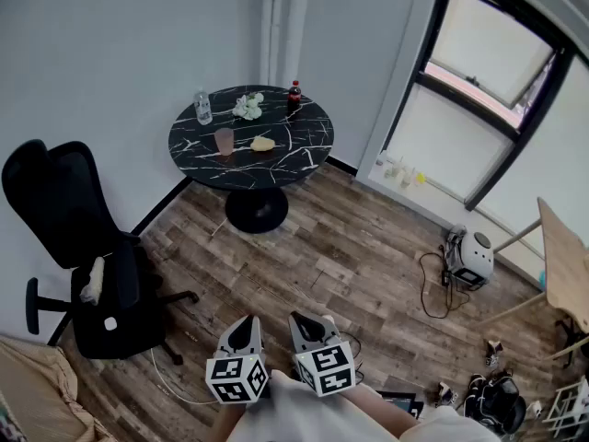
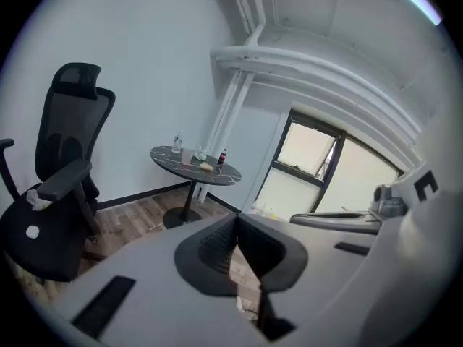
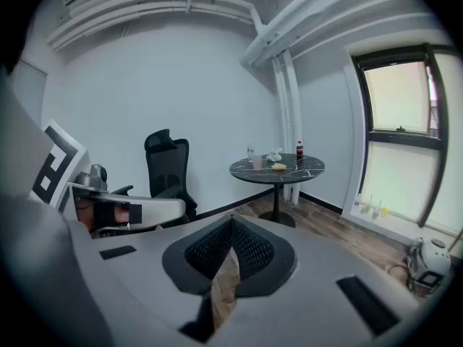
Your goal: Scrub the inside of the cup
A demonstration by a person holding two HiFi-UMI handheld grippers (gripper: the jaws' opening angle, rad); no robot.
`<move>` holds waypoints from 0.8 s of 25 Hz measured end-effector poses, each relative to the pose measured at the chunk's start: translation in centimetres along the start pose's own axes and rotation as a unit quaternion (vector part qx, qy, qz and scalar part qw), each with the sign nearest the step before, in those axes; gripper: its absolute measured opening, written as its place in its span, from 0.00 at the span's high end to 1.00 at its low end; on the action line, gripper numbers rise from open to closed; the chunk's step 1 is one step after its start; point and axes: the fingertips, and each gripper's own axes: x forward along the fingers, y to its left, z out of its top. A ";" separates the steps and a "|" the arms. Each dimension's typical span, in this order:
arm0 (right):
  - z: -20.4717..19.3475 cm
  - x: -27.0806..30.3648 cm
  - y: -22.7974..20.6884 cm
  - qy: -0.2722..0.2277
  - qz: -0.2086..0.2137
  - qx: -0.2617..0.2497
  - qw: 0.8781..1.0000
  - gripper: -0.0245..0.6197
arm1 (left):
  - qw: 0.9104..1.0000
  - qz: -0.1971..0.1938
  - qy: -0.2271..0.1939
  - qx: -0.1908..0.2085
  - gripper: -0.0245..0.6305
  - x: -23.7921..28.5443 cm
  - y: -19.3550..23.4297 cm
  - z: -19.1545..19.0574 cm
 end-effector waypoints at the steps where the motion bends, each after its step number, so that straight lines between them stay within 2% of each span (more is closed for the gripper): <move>1: 0.2 0.2 0.4 -0.001 0.002 -0.006 1.000 0.91 | 1.000 -0.006 -0.002 0.005 0.95 0.1 -0.2 0.1; 4: 0.4 0.7 1.4 -0.002 0.009 -0.014 1.000 0.91 | 1.000 -0.018 -0.008 0.011 0.95 0.2 -0.4 0.3; 9: -0.1 0.8 1.9 0.002 0.015 -0.009 1.000 0.91 | 1.000 -0.014 -0.003 0.005 0.95 0.3 -0.3 0.0; 15: 0.0 2.0 1.5 0.003 0.038 0.022 0.999 0.91 | 1.000 -0.018 -0.002 0.004 0.95 1.3 -0.9 0.4; 20: 0.7 4.8 0.9 0.009 0.053 0.023 0.998 0.91 | 1.000 0.003 -0.008 0.025 0.95 2.9 0.3 1.5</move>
